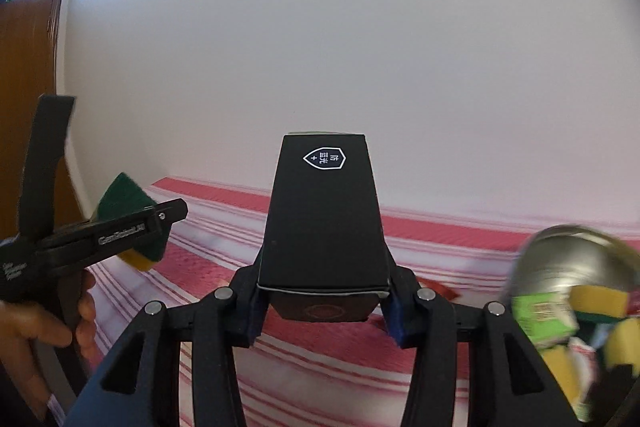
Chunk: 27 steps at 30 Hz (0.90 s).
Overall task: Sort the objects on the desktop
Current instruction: 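Lift the black box toward the tin while the left tool holds the sponge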
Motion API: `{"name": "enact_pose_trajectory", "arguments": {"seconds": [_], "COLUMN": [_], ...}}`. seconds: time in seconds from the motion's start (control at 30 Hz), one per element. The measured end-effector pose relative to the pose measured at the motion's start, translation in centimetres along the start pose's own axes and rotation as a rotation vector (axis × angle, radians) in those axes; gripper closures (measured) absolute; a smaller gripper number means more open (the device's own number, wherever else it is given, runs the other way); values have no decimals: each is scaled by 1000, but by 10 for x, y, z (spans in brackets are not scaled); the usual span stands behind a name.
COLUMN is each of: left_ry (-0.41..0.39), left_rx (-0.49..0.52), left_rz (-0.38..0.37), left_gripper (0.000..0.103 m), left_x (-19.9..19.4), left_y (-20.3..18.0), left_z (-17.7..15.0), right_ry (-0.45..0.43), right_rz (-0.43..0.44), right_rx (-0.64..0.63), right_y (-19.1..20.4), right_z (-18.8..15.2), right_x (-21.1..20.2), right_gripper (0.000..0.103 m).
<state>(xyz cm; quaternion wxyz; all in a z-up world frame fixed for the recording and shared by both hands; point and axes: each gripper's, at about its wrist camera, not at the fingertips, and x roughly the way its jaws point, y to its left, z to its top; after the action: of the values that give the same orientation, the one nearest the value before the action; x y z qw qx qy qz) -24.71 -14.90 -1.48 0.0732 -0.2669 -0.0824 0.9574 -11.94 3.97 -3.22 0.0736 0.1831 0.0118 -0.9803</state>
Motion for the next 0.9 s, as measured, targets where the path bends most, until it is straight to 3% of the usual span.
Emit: {"name": "enact_pose_trajectory", "arguments": {"seconds": [0.17, 0.4, 0.77, 0.9], "left_ry": [-35, -25, -80, -101], "left_rx": [46, 88, 83, 107], "left_rz": [-4, 24, 34, 34], "left_gripper": [66, 66, 66, 66], "left_x": [-10, -8, -42, -50], "left_y": [-24, -41, -51, -56], "left_z": [-7, -21, -37, -41], "right_ry": [-67, -80, -81, -85], "right_rz": [-42, -39, -39, -42], "right_rx": [-38, -20, -11, -18], "right_y": [-6, -19, -37, -44], "right_z": [-13, -23, -36, -33], "right_x": [-34, -57, -86, -78], "right_gripper": [53, 53, 53, 53]}}
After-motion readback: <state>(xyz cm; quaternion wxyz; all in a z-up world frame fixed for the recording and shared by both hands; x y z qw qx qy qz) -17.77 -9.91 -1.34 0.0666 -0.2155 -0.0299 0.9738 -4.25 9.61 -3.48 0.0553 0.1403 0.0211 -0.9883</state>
